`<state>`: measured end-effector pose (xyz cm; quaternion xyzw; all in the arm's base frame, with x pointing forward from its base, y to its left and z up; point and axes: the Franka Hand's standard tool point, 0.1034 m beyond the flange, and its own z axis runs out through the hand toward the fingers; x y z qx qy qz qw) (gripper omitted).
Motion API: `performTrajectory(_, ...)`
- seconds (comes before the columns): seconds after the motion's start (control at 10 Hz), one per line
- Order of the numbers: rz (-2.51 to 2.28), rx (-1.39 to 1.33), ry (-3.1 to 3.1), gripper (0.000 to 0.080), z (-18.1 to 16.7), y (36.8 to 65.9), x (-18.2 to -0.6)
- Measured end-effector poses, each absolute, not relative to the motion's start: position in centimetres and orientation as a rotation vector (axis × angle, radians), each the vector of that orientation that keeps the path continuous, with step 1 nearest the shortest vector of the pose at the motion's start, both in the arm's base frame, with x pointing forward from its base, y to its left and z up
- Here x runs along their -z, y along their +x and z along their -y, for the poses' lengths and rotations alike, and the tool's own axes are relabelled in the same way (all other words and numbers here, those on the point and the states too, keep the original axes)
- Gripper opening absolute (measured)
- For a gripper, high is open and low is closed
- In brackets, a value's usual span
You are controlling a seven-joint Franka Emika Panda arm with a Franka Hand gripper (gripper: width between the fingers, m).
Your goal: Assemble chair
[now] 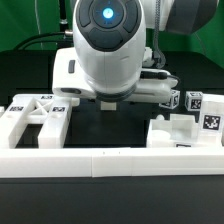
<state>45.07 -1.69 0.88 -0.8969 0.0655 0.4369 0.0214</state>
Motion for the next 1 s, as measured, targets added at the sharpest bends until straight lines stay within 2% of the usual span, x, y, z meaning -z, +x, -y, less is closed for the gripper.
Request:
performTrajectory(0.6,-0.231,-1.554,-2.669,0.0637,2.07,44.20,-0.66)
performTrajectory(0.8,-0.233,-1.553,-2.668,0.0286,2.15,44.19,-0.64)
performTrajectory(1.0,-0.239,-1.552,-2.671,0.0285,2.13,44.26,-0.67)
